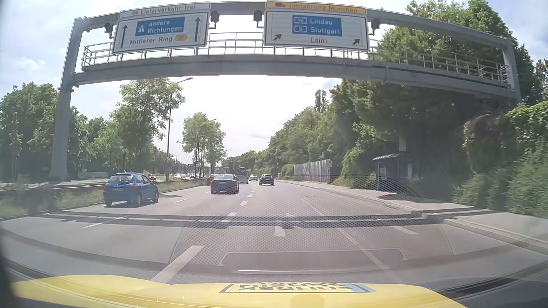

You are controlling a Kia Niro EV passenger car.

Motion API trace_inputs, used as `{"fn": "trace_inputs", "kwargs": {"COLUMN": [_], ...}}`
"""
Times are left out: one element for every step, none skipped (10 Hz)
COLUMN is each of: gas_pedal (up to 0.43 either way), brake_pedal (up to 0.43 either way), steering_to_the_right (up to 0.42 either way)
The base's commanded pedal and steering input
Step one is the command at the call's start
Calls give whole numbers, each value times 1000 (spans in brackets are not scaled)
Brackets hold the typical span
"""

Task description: Follow the waypoints while adhering to traffic rules and regulations

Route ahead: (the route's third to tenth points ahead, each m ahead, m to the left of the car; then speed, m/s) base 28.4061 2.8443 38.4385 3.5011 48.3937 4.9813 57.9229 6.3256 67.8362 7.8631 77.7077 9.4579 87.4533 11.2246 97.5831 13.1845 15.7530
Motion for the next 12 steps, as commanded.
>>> {"fn": "trace_inputs", "kwargs": {"gas_pedal": [87, 87, 87, 87, 87, 87, 87, 87, 87, 87, 98, 98], "brake_pedal": [0, 0, 0, 0, 0, 0, 0, 0, 0, 0, 0, 0], "steering_to_the_right": [-12, -11, -12, -11, -10, -8, -8, -8, -7, -7, -7, -5]}}
